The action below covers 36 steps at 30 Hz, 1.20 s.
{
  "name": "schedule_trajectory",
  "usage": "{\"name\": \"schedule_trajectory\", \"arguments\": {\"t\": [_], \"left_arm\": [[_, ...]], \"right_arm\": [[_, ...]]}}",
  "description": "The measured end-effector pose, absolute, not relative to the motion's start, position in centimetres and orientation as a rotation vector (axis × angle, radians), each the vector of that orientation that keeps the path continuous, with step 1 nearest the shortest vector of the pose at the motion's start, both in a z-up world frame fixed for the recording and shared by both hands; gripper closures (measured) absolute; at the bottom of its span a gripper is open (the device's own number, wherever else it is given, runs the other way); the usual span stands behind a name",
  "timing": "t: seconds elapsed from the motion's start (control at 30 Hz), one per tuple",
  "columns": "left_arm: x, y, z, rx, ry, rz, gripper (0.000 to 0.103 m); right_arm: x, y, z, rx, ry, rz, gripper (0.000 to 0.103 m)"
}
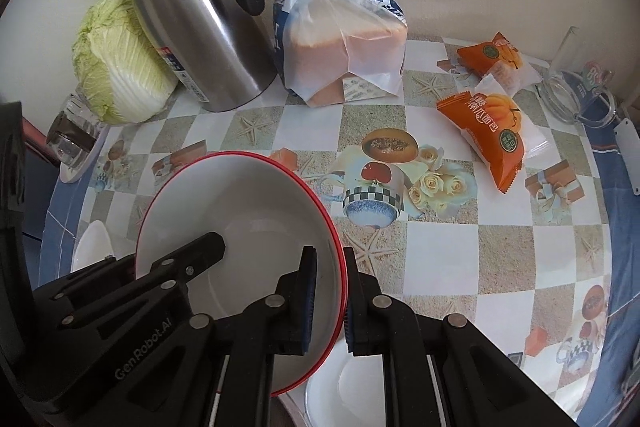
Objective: Organize plates and bowls
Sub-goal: 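Lift the red-rimmed bowl with both grippers and carry it over the basin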
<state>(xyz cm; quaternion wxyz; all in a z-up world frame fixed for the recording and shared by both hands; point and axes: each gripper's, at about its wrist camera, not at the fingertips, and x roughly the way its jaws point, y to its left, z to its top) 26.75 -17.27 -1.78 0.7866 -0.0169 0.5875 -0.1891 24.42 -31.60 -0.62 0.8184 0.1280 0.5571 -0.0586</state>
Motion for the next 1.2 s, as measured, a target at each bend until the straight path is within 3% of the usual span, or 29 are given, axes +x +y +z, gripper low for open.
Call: {"name": "schedule_trajectory", "arguments": {"t": [0.47, 0.63, 1.2], "left_arm": [[20.8, -12.6, 1.0, -0.084, 1.203, -0.349, 0.09], [18.4, -10.5, 0.9, -0.104, 1.186, -0.333, 0.085], [13.9, -6.4, 0.2, -0.13, 1.167, -0.304, 0.085]], "right_arm": [[18.6, -27.0, 2.6, 0.235, 1.139, -0.066, 0.09], [16.2, -25.1, 2.9, 0.248, 1.118, -0.047, 0.089], [10.7, -21.6, 0.8, 0.37, 1.109, -0.039, 0.089]]}}
